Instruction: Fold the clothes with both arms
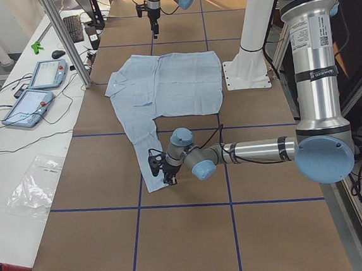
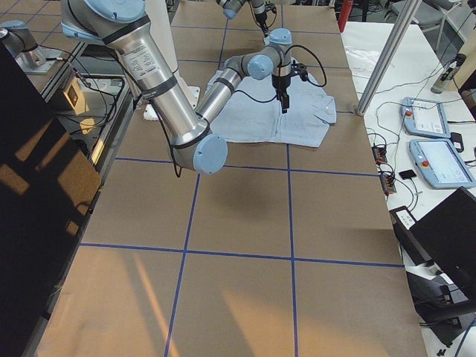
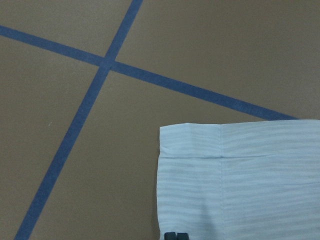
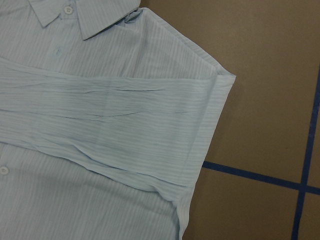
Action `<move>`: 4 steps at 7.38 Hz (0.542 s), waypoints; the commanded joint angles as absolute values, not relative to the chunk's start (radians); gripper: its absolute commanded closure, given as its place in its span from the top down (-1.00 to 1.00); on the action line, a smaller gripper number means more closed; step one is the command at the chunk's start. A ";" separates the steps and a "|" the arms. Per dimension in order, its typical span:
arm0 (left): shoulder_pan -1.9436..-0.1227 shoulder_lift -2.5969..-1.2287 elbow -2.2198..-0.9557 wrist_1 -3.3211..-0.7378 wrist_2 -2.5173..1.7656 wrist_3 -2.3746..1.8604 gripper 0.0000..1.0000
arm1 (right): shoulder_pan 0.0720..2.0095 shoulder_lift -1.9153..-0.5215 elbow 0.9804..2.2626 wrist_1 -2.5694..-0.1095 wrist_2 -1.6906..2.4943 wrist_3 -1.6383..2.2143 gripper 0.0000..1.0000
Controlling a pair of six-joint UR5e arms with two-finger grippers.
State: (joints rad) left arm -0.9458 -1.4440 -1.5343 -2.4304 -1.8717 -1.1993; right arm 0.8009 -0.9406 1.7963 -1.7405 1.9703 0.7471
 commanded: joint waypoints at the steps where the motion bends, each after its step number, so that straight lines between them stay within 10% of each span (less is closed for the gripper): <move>1: -0.953 -1.448 -1.595 -2.395 -1.878 -1.195 -1.00 | 0.805 -0.966 1.819 -1.743 1.983 0.747 1.00; 4: -0.953 -1.578 -1.789 -2.065 -1.878 -1.196 -1.00 | 0.813 -1.049 1.906 -1.771 2.008 0.746 1.00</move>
State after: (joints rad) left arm -0.9522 -1.5003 -1.7043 -2.2348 -1.8778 -1.1954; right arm 0.8099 -1.0204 1.8720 -1.7498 1.9983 0.7464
